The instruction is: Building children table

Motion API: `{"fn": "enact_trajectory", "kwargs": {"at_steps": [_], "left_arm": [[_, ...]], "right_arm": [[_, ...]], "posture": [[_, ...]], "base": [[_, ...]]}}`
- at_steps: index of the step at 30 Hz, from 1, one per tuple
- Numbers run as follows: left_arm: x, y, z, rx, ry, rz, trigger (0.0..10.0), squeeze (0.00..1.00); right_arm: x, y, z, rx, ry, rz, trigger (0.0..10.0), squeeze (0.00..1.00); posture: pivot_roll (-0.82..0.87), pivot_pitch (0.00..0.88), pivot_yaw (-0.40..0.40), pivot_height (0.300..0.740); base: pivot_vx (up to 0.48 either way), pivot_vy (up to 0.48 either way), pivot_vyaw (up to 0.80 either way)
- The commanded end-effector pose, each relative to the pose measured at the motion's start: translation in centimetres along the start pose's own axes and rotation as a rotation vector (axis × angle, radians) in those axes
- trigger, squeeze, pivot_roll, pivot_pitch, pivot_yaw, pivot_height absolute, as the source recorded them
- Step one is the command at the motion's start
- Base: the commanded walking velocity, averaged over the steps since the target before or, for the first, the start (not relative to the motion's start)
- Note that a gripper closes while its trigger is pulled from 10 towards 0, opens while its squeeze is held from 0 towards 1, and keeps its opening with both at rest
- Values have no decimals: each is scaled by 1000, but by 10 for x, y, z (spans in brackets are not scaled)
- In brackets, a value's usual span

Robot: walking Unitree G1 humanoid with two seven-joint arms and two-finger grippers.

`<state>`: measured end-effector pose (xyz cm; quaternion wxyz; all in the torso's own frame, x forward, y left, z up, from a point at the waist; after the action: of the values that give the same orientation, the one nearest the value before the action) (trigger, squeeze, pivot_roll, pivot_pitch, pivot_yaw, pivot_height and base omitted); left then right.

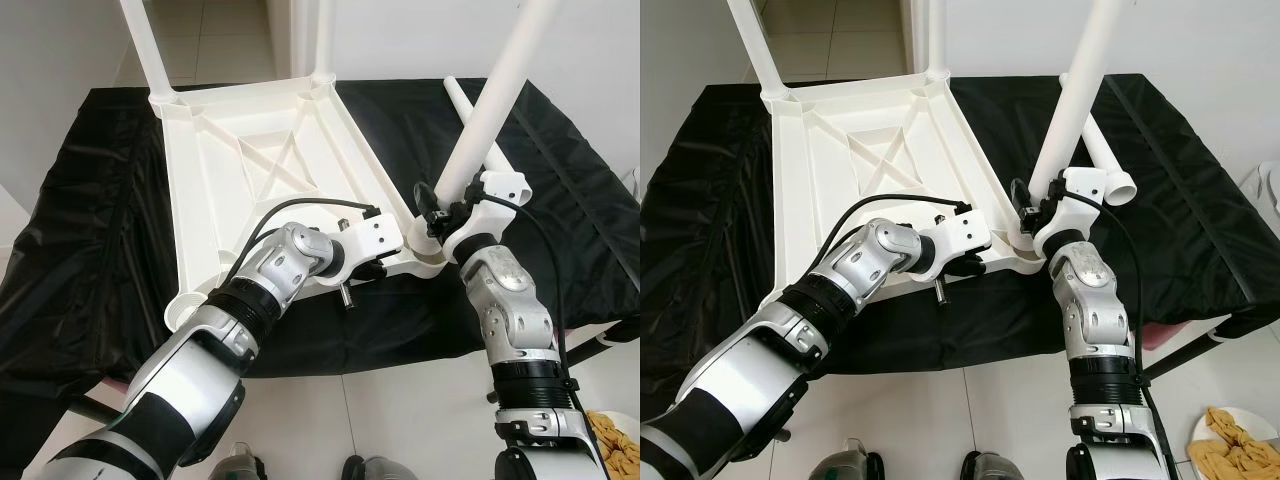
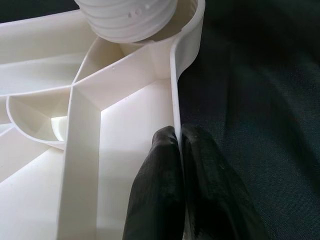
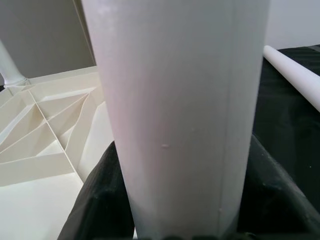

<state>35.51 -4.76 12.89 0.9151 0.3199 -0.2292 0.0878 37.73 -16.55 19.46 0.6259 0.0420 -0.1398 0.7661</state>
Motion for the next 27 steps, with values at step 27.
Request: {"fn": "enact_trajectory", "kwargs": {"at_steps": [27], "left_arm": [[10, 4, -12, 72, -34, 87, 10000, 0]], "right_arm": [[-20, 25, -18, 48, 7, -72, 10000, 0]], "posture": [[-12, 70, 27, 740]], "base": [[0, 0, 0]]}}
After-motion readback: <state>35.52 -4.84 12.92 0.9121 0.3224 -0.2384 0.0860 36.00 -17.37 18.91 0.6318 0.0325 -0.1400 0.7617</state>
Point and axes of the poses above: a point about 5 cm out from each wrist's last joint towards the gripper, its own y axis pointing back from the gripper into the wrist, its own z axis along the axis of the wrist's last joint, x = y × z, the point moved 5 cm from there along -y, pointing out of the wrist towards the gripper, and after that the axes turned 13 degrees about -y, right-handed, at the moved point
